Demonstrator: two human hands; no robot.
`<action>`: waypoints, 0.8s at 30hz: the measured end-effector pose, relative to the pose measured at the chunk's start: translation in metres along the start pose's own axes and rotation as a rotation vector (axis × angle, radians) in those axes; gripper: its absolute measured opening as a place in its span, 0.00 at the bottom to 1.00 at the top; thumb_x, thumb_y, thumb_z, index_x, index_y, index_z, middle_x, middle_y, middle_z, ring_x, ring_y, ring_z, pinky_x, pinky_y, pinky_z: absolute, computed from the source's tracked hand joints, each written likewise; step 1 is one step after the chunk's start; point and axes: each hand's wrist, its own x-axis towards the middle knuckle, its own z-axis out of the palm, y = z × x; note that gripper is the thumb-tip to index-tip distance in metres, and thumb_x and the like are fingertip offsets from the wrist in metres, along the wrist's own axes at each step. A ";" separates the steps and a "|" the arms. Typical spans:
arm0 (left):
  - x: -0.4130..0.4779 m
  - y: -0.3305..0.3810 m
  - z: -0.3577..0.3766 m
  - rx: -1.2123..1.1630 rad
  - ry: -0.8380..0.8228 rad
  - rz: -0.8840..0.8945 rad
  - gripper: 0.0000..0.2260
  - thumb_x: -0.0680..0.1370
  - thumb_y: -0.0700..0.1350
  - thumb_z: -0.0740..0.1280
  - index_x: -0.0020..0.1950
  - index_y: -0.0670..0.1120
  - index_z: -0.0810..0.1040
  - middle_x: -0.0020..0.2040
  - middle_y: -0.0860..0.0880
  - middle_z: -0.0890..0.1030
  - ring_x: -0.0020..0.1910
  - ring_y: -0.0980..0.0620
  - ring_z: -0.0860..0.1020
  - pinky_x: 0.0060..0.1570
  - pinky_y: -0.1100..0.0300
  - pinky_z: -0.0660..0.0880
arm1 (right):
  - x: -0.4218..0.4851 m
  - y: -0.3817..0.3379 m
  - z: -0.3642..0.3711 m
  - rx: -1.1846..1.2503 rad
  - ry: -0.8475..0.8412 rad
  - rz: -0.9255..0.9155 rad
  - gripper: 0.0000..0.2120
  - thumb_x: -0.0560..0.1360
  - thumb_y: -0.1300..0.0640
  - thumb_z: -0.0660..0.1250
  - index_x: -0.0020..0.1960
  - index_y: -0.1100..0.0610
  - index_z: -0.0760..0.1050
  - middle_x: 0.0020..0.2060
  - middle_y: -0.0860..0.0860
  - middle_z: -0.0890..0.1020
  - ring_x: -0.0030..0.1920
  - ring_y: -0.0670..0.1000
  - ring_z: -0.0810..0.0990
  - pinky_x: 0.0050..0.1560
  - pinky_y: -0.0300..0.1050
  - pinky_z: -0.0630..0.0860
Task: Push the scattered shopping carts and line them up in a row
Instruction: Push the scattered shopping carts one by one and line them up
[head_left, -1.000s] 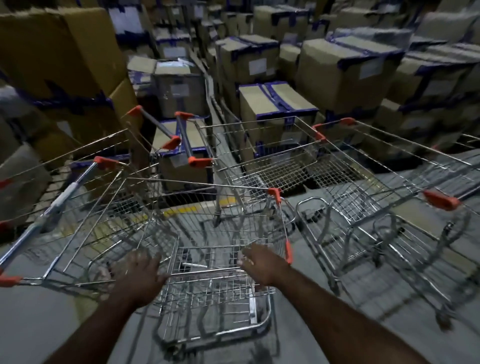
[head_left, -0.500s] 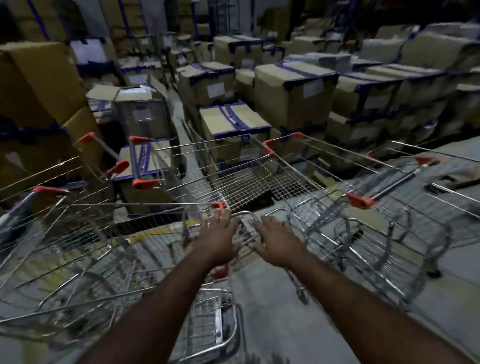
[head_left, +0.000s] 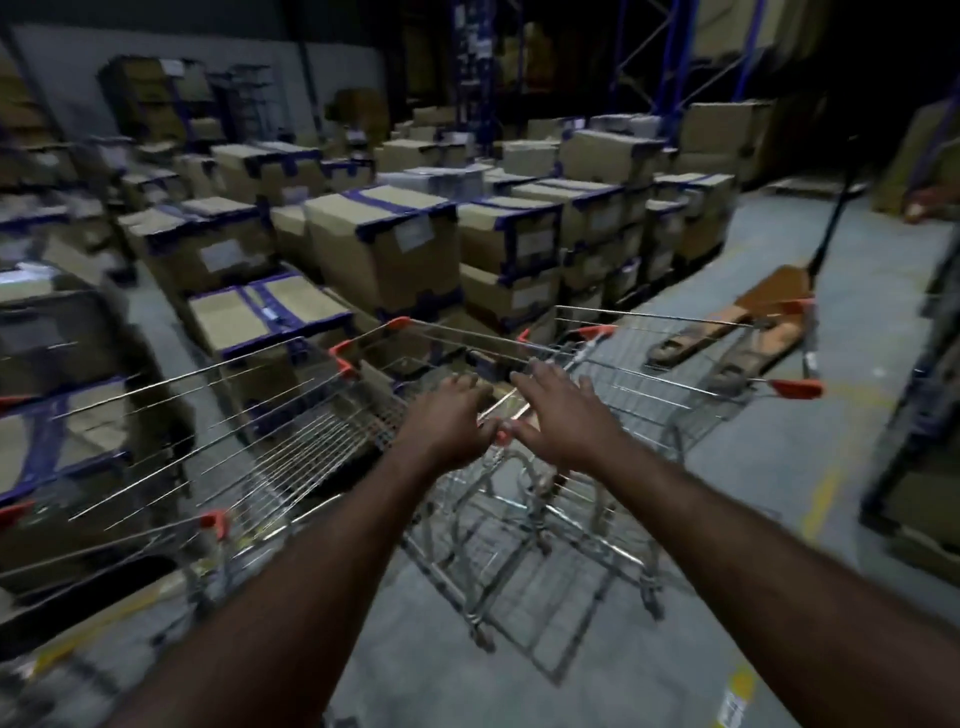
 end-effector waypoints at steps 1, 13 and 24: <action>0.015 0.015 0.003 -0.007 0.003 0.034 0.22 0.78 0.58 0.65 0.69 0.51 0.76 0.69 0.47 0.75 0.69 0.45 0.72 0.62 0.50 0.72 | -0.003 0.019 -0.007 -0.001 0.011 0.030 0.36 0.81 0.36 0.59 0.82 0.50 0.53 0.82 0.54 0.52 0.82 0.55 0.49 0.78 0.64 0.47; 0.190 0.186 0.069 -0.119 -0.034 0.330 0.24 0.79 0.60 0.64 0.72 0.50 0.75 0.72 0.48 0.74 0.72 0.47 0.69 0.68 0.49 0.70 | -0.031 0.235 -0.058 -0.134 0.055 0.318 0.37 0.80 0.33 0.58 0.82 0.50 0.55 0.82 0.54 0.54 0.81 0.56 0.52 0.77 0.64 0.50; 0.364 0.333 0.172 -0.331 -0.218 0.328 0.19 0.80 0.59 0.63 0.66 0.52 0.79 0.63 0.48 0.81 0.63 0.45 0.78 0.55 0.51 0.76 | 0.023 0.465 -0.059 -0.209 -0.097 0.480 0.31 0.83 0.40 0.59 0.81 0.49 0.56 0.82 0.53 0.53 0.81 0.56 0.51 0.76 0.66 0.51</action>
